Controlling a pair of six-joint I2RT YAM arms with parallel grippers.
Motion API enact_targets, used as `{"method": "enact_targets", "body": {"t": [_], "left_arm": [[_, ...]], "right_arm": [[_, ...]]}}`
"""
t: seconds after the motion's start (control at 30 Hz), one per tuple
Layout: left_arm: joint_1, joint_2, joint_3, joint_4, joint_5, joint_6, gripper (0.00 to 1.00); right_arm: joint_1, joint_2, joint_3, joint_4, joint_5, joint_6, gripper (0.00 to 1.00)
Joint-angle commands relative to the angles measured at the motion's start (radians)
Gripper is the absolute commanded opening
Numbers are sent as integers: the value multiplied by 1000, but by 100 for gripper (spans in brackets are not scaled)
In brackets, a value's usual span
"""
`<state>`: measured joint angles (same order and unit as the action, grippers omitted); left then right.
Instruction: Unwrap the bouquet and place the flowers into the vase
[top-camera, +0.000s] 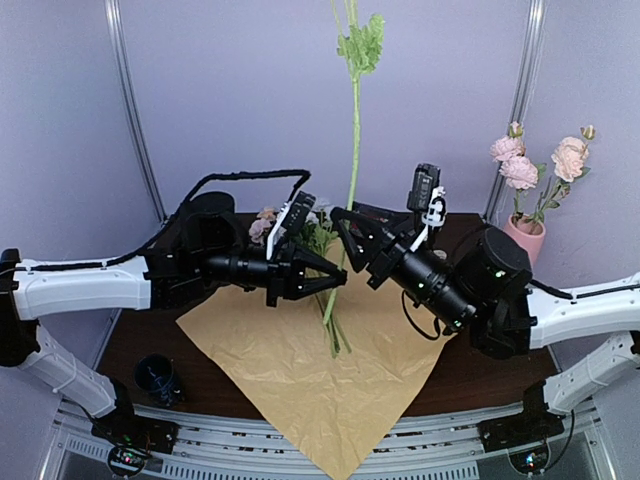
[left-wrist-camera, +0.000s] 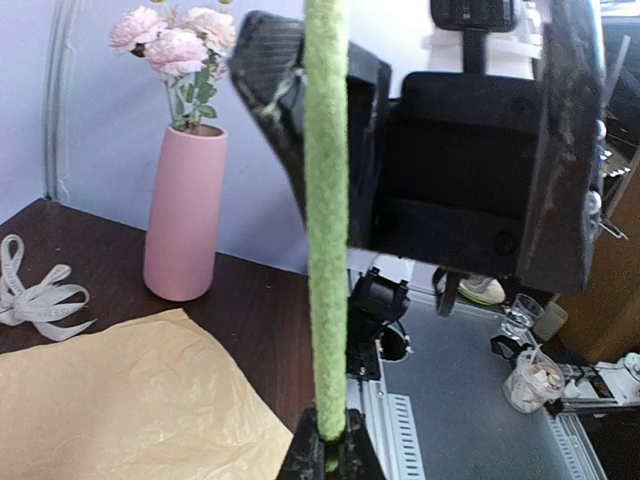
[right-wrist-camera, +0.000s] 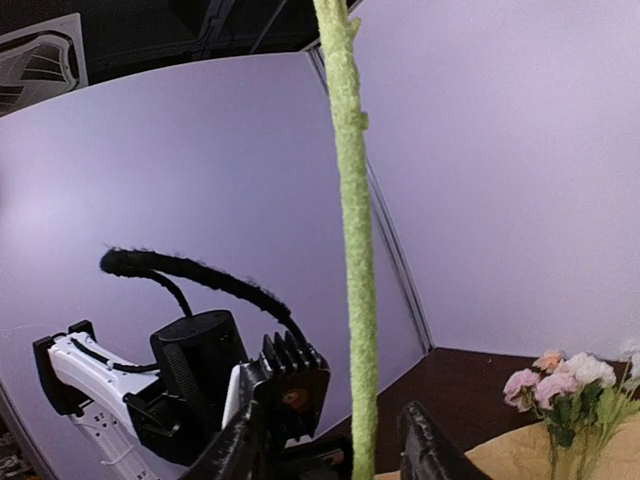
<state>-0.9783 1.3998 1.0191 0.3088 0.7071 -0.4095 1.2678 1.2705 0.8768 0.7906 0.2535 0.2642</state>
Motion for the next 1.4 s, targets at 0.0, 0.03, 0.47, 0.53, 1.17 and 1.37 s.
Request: {"method": "enact_targets", "body": {"t": [0.0, 0.03, 0.47, 0.53, 1.17, 1.37], "left_arm": [[1, -74, -12, -47, -200, 59, 0], [1, -82, -17, -61, -230, 64, 0], [-14, -111, -111, -193, -321, 127, 0], [-16, -115, -116, -198, -319, 134, 0], [-20, -111, -140, -210, -304, 168, 0], [-20, -108, -140, -210, -301, 174, 0]], "right_arm": [[2, -105, 91, -301, 44, 0, 54], [1, -126, 101, -354, 51, 4, 56], [-78, -158, 332, -796, 8, 68, 67], [-101, -128, 363, -810, -10, 78, 68], [-245, -32, 384, -666, -213, 196, 55], [-257, -20, 380, -656, -234, 210, 41]]}}
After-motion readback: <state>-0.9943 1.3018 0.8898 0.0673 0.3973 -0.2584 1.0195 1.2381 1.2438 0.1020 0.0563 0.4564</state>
